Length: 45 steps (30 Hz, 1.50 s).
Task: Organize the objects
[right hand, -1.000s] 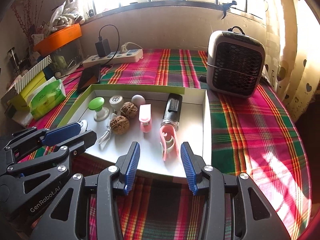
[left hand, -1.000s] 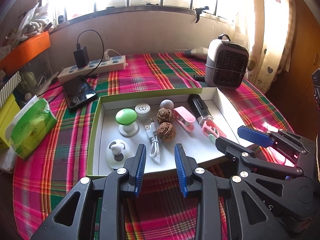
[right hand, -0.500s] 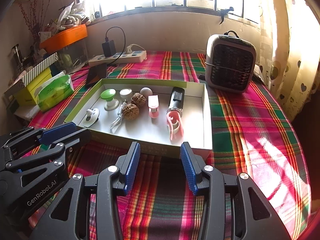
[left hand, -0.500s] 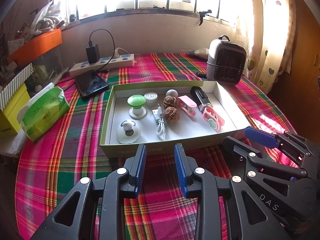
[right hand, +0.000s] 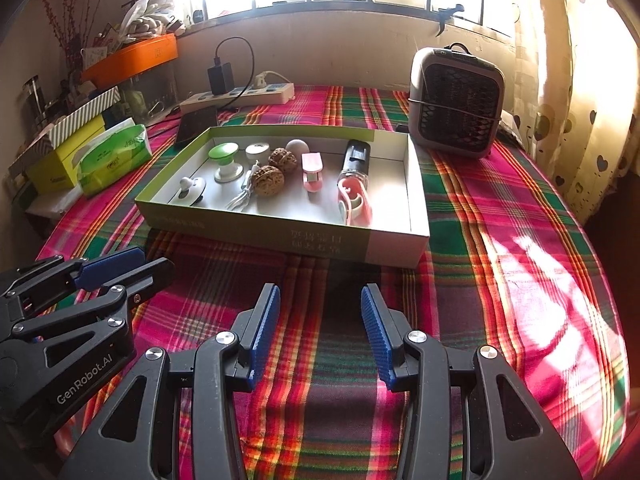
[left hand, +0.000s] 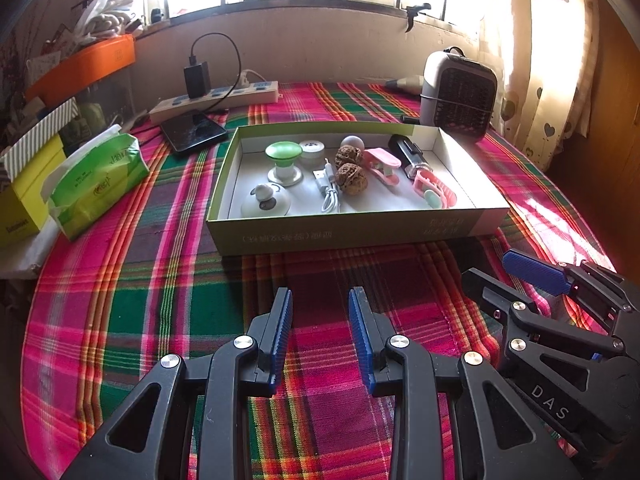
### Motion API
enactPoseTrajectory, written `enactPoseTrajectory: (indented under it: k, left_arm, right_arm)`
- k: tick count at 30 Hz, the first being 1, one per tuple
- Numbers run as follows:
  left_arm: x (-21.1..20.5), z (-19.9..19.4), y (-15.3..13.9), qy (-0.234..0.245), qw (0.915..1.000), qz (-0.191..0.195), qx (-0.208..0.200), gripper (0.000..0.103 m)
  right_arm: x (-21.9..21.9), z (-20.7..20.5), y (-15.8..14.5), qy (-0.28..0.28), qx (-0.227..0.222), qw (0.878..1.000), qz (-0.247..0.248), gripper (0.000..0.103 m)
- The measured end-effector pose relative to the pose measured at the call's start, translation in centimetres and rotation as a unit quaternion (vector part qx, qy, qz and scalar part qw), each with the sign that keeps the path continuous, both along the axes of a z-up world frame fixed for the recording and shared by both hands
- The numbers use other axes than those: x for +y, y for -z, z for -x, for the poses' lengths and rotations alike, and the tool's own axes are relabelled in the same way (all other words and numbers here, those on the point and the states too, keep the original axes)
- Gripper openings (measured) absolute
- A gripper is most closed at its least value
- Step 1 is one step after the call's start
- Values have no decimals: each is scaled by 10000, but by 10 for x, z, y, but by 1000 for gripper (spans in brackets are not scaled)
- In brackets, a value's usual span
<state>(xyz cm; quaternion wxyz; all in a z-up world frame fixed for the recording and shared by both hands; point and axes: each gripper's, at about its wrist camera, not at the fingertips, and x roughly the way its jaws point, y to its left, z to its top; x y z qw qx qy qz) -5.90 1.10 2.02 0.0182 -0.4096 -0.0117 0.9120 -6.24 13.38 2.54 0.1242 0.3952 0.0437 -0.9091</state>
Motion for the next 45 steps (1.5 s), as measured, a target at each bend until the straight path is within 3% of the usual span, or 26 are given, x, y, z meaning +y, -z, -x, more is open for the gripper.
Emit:
enactPoseTrajectory:
  k: [12, 45]
  left_arm:
    - [-2, -11, 16, -89, 9998, 53, -169, 28]
    - [-1, -17, 17, -167, 9996, 150, -160, 28]
  right_arm:
    - [0, -10, 11, 58, -136, 9999, -7, 44]
    - [5, -12, 18, 189, -333, 9991, -173, 52]
